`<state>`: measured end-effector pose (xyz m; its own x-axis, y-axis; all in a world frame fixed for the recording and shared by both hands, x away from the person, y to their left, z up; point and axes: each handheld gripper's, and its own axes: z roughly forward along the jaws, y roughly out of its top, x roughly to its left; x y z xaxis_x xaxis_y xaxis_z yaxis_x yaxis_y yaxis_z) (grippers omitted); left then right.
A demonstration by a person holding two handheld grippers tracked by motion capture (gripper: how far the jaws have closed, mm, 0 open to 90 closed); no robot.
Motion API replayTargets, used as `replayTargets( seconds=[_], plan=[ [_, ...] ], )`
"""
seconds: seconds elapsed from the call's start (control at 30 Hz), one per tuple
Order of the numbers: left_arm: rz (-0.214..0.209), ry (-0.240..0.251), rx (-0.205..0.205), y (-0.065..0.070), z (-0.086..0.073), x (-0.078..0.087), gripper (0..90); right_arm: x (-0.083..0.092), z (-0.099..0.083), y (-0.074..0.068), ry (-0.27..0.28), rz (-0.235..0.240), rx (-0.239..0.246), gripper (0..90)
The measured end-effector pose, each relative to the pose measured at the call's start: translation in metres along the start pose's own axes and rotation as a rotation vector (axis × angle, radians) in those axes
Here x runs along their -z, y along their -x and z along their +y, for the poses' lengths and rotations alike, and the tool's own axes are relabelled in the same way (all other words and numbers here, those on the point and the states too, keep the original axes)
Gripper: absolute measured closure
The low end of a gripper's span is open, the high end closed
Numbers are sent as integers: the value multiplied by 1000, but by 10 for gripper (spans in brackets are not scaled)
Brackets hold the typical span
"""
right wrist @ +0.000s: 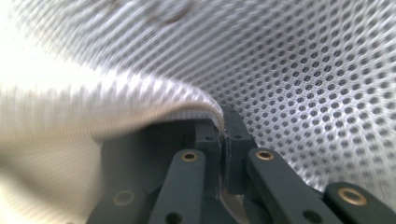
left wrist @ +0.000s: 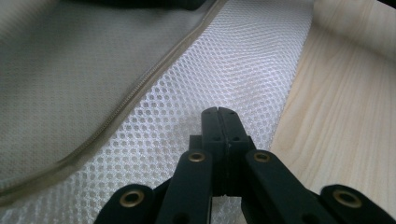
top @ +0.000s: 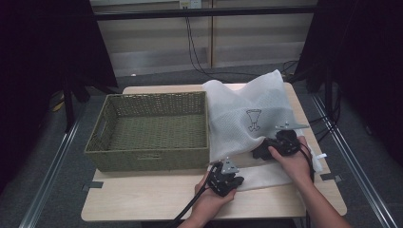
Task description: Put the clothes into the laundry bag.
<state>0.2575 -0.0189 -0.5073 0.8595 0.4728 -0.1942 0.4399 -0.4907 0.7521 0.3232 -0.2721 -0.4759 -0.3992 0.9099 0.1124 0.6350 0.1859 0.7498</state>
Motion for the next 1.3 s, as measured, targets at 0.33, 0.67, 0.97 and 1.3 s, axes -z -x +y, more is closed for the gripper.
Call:
replayTargets(
  seconds=[0.33, 0.67, 0.97, 1.3],
  plan=[
    [10, -4, -9, 1, 0, 0, 900, 22, -45, -13, -162, 108, 27, 878],
    [13, -10, -24, 1, 0, 1, 900, -24, -7, 14, -131, -7, -97, 877],
    [1, -16, -6, -2, 0, 2, 900, -22, -4, 15, -75, -25, -46, 874],
    [-5, -3, 32, -3, 0, 1, 900, 10, -45, 1, -78, 82, -81, 873]
  ],
)
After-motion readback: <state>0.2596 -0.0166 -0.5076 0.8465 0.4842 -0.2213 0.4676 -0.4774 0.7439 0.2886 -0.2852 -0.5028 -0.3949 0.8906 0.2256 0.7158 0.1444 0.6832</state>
